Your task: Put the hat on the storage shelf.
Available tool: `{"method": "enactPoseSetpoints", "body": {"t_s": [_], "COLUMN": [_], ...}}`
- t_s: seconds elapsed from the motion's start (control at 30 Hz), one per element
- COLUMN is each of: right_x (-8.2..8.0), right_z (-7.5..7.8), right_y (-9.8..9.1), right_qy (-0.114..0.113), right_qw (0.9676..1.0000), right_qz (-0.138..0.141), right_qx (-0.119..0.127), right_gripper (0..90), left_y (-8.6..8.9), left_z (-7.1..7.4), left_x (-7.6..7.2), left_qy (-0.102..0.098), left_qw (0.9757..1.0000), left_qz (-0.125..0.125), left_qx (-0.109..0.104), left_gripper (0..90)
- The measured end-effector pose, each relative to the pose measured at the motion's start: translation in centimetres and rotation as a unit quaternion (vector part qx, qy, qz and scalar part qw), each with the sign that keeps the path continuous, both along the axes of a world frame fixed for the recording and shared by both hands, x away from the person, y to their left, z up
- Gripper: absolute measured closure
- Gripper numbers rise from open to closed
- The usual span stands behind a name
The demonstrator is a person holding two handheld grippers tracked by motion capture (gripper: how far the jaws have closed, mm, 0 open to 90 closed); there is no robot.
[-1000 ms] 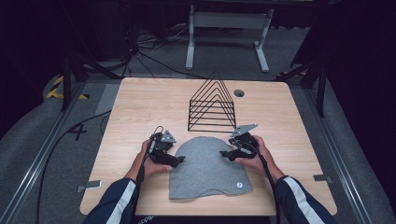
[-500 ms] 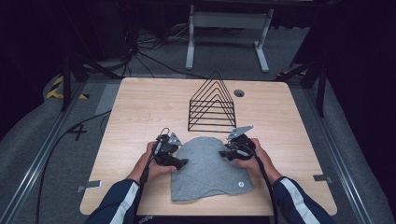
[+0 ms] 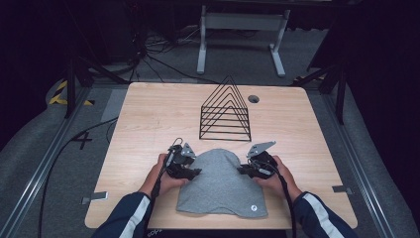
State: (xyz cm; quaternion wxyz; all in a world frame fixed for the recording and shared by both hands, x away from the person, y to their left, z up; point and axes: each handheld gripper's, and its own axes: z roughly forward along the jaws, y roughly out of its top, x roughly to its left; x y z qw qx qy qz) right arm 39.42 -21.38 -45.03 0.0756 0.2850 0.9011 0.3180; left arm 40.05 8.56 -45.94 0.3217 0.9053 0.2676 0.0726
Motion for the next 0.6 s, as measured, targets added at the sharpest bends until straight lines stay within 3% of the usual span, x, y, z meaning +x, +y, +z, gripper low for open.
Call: {"method": "enactPoseSetpoints", "body": {"t_s": [0.1,0.3,0.47,0.6], "right_x": [-0.1,-0.3,-0.4,-0.6], "right_z": [0.0,0.4,1.4,2.5], "right_y": [0.1,-0.2,-0.7,-1.5], "right_qy": [-0.008,-0.017,-0.037,-0.053], "right_qw": [0.9999,0.9999,0.9992,0.9981], "right_qz": [0.003,0.002,0.003,-0.002], "right_qx": [-0.006,0.003,0.017,0.031], "right_gripper": [84.5,84.7,84.7,84.7], "left_y": [0.0,0.0,-0.3,-0.3], "left_z": [0.0,0.1,1.2,3.0], "left_x": [-0.1,0.0,-0.4,-0.5], "left_qy": [0.003,0.012,-0.018,-0.047], "left_qw": [1.0,0.9994,0.9991,0.9975], "left_qz": [-0.004,-0.03,-0.032,-0.036], "left_qx": [-0.007,-0.011,-0.018,-0.04], "left_gripper": [57.0,81.2,83.8,84.1]}}
